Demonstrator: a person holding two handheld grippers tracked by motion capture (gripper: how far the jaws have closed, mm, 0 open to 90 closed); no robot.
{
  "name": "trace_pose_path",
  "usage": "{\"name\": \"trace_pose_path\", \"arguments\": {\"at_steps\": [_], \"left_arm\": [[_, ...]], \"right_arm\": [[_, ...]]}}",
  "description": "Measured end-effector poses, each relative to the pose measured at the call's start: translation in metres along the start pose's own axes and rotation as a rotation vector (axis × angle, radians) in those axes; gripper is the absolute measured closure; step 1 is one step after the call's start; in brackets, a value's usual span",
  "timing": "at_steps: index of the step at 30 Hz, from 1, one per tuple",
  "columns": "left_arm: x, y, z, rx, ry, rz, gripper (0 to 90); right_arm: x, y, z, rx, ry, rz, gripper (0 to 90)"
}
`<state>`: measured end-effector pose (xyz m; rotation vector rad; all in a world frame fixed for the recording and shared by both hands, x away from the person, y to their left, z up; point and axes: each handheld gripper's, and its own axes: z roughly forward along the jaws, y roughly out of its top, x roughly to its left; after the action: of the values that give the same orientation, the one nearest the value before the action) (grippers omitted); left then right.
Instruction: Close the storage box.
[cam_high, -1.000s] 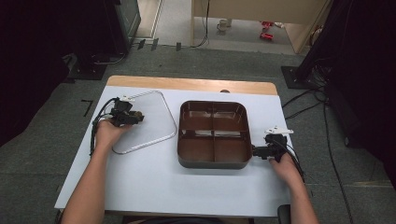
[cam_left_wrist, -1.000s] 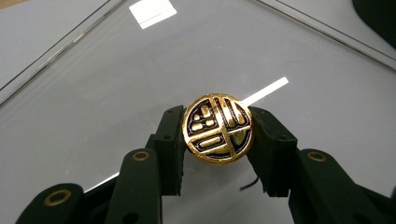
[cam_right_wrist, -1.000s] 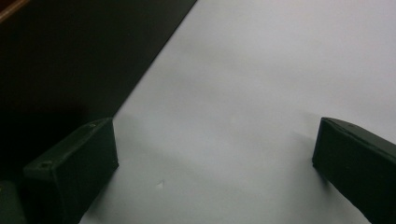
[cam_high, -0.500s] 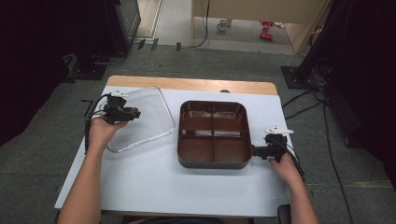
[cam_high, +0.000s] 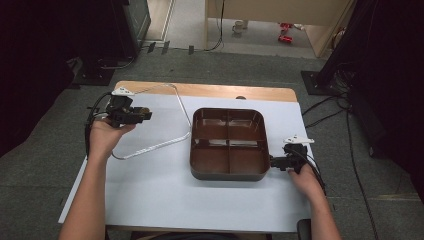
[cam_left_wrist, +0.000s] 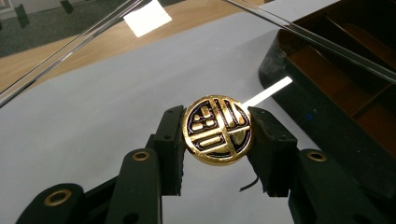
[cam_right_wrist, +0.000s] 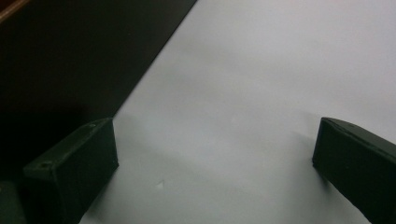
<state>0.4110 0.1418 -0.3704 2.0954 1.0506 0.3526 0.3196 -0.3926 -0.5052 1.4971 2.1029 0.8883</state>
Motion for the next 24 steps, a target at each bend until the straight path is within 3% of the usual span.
{"name": "trace_pose_path", "arguments": {"at_steps": [9,16,24], "left_arm": [[-0.027,0.013,-0.001,-0.034,-0.061,0.048,59.5],[-0.055,0.02,0.012,-0.033,-0.106,0.097,59.5],[-0.082,0.021,0.034,-0.03,-0.123,0.131,59.4]], "right_arm": [[0.0,0.0,0.0,0.001,0.0,0.002,0.0],[0.0,0.0,0.0,-0.001,0.0,0.001,0.0],[0.0,0.0,0.0,-0.001,0.0,-0.003,0.0]]}}
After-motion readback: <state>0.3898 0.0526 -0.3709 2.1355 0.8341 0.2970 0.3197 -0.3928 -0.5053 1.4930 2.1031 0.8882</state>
